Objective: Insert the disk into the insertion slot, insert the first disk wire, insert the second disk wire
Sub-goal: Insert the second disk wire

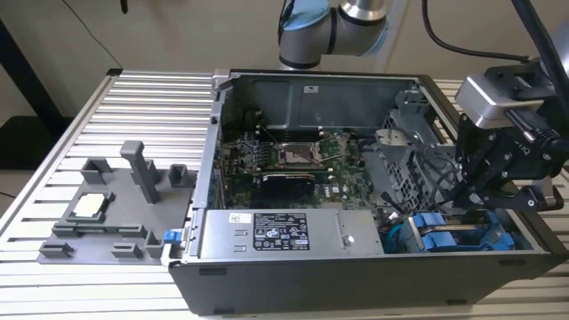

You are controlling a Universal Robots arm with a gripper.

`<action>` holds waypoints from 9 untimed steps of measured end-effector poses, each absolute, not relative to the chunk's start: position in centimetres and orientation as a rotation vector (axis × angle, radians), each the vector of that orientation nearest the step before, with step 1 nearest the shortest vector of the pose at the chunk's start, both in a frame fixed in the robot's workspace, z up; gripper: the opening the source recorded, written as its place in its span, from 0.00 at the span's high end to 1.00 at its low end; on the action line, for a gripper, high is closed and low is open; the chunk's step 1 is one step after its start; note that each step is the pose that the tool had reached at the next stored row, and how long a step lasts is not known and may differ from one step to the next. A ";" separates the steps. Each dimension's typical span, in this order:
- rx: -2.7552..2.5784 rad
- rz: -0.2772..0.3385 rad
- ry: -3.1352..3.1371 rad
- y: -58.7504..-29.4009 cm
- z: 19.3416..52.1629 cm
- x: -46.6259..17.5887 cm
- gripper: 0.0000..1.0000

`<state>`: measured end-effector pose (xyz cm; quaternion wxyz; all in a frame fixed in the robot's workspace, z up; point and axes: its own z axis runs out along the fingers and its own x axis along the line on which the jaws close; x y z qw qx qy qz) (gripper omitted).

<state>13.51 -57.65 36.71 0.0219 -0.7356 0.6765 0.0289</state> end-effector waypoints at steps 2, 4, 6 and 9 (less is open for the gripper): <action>-2.275 0.091 2.099 -58.0 36.7 13.5 0.84; -2.271 0.092 2.102 -58.3 36.7 13.5 0.84; -2.262 0.093 2.110 -58.5 36.7 13.5 0.84; -2.236 0.105 2.123 -58.5 36.7 13.5 0.84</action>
